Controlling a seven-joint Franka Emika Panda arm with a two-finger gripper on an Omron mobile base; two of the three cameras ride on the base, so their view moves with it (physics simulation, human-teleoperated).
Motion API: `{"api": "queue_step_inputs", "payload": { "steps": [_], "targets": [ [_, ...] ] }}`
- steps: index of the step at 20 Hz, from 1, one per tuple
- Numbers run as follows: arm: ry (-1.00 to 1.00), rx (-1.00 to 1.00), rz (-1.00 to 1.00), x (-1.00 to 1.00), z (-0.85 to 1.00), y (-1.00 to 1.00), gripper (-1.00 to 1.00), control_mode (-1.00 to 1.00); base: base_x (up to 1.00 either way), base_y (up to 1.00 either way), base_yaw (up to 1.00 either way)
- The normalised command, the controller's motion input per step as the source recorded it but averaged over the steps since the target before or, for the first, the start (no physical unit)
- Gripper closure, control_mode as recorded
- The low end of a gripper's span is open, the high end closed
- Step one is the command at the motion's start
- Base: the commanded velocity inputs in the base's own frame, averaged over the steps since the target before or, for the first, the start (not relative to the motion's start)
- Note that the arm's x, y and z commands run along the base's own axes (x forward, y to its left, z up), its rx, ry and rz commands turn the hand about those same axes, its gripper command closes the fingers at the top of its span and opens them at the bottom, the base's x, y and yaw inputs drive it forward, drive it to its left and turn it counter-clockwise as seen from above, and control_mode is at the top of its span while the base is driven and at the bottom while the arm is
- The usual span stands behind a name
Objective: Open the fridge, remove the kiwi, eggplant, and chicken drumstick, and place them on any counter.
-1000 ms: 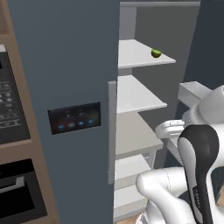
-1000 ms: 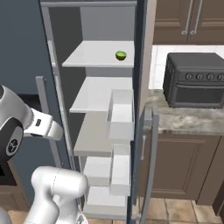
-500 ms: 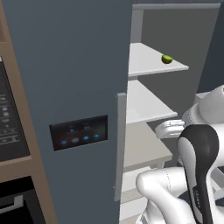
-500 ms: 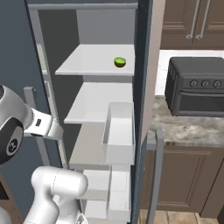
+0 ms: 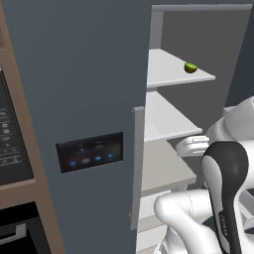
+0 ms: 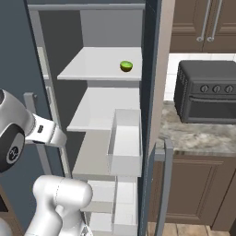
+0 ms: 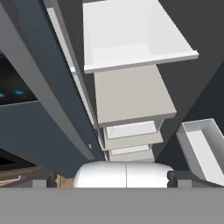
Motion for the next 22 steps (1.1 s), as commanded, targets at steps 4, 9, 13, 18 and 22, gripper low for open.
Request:
{"api": "queue_step_inputs", "payload": {
  "steps": [4,9,13,18,22],
  "targets": [
    [0.0,0.0,0.0,0.0,0.03,0.0,-1.0,-1.0,0.0,0.0,0.0],
    [0.0,-0.02,-0.01,0.0,0.39,-0.01,-1.0,-1.0,0.0,0.0,0.0],
    [0.0,-0.01,-0.11,0.0,0.46,-0.03,-1.0,-1.0,0.0,0.0,0.0],
    [0.0,-0.01,-0.15,0.11,0.14,-0.12,-1.0,-1.0,0.0,0.0,0.0],
    [-0.05,-0.05,-0.04,0.23,0.02,-0.24,-1.0,-1.0,0.0,0.0,0.0]
  ]
}}
